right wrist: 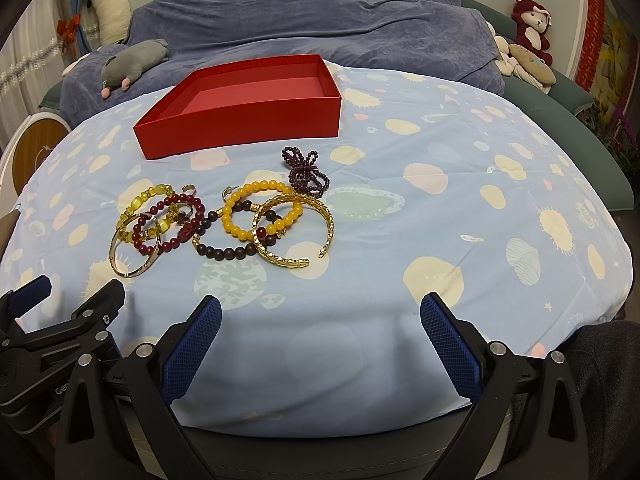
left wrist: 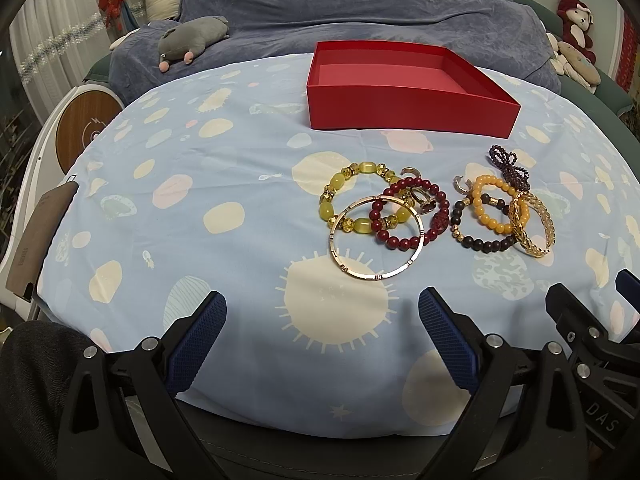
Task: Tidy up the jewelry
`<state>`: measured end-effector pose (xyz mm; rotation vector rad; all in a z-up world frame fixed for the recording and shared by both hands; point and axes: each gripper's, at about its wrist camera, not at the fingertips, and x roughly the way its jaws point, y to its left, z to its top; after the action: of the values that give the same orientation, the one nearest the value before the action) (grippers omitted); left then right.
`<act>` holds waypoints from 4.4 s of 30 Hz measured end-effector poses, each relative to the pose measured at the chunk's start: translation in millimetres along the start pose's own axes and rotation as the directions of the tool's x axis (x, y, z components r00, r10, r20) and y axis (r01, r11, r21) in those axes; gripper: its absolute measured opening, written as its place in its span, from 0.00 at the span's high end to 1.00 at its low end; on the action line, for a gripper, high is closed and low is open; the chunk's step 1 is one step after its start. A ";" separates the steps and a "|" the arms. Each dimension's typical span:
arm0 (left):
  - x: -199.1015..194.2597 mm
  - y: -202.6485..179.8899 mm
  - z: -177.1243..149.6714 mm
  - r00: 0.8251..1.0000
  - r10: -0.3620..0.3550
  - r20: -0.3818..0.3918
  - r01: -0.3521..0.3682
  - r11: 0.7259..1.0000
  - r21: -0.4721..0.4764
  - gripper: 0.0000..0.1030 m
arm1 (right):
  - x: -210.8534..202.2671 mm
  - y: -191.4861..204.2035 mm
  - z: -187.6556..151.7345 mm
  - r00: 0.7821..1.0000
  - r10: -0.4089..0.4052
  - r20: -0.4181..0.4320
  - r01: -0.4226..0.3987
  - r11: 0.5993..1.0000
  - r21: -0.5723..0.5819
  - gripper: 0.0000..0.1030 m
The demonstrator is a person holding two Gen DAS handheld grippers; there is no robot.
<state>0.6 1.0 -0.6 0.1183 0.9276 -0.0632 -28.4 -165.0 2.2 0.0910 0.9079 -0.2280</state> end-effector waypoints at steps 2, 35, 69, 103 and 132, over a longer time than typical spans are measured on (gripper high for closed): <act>0.1 0.1 0.1 1.000 0.000 0.000 0.000 1.000 0.000 0.10 | 0.2 0.4 0.0 1.000 0.000 0.000 0.000 1.000 0.000 0.07; 0.1 -0.7 -0.2 1.000 0.001 0.000 -0.001 1.000 0.001 0.10 | -0.4 0.5 0.0 1.000 -0.001 0.001 0.001 1.000 -0.001 0.07; -1.9 2.3 -0.6 1.000 -0.015 0.003 0.015 1.000 -0.007 0.10 | -2.1 0.1 0.6 1.000 0.006 0.006 -0.006 1.000 0.004 0.07; 35.6 6.9 33.6 0.976 -0.194 -0.097 0.185 0.978 -0.094 0.44 | 31.6 -16.4 48.2 0.993 0.101 -0.068 -0.098 0.994 0.047 0.22; 10.1 20.7 39.7 0.980 -0.193 -0.053 0.187 0.977 -0.106 0.45 | 34.8 -9.2 53.4 0.978 0.191 -0.084 -0.187 0.981 0.055 0.46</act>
<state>40.3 16.4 16.3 -0.0631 1.0011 -0.1907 31.1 -188.8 7.6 0.2318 0.9760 -0.0688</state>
